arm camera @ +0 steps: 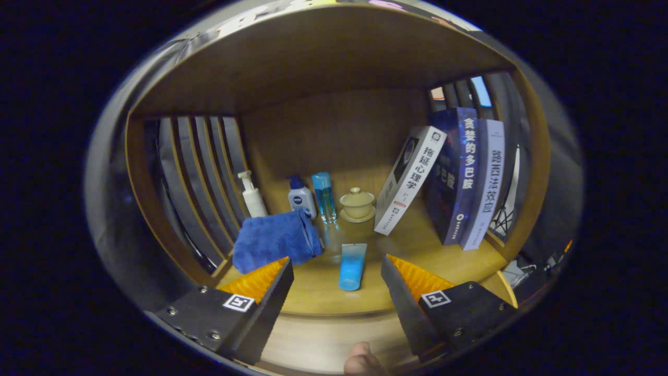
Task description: Pull open the drawer, take out the items inside it, and place them on the countertop above the cabinet.
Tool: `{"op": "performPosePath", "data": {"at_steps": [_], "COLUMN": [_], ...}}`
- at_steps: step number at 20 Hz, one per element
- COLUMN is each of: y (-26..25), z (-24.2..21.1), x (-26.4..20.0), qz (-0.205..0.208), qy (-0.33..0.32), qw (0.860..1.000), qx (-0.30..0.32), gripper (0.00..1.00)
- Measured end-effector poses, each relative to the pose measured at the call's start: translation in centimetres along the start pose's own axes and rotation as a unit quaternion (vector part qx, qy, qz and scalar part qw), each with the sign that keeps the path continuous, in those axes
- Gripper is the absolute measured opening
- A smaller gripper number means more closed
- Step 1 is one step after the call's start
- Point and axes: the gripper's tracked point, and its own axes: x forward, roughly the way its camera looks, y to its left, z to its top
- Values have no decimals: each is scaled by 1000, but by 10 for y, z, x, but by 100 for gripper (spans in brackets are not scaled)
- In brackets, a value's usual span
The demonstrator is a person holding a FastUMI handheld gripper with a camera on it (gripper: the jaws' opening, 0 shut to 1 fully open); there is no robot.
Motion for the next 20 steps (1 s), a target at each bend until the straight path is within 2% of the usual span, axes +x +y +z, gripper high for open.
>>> {"op": "performPosePath", "data": {"at_steps": [7, 12, 15, 20], "y": [6, 14, 4, -22], "z": [2, -11, -25, -75], "x": [-76, -136, -164, -180], "qz": [-8, 12, 9, -2], "qy": [-40, -75, -99, -113], "qw": [996, 996, 995, 993], "qx": [-75, -52, -30, -44], "gripper": [99, 99, 99, 99]}}
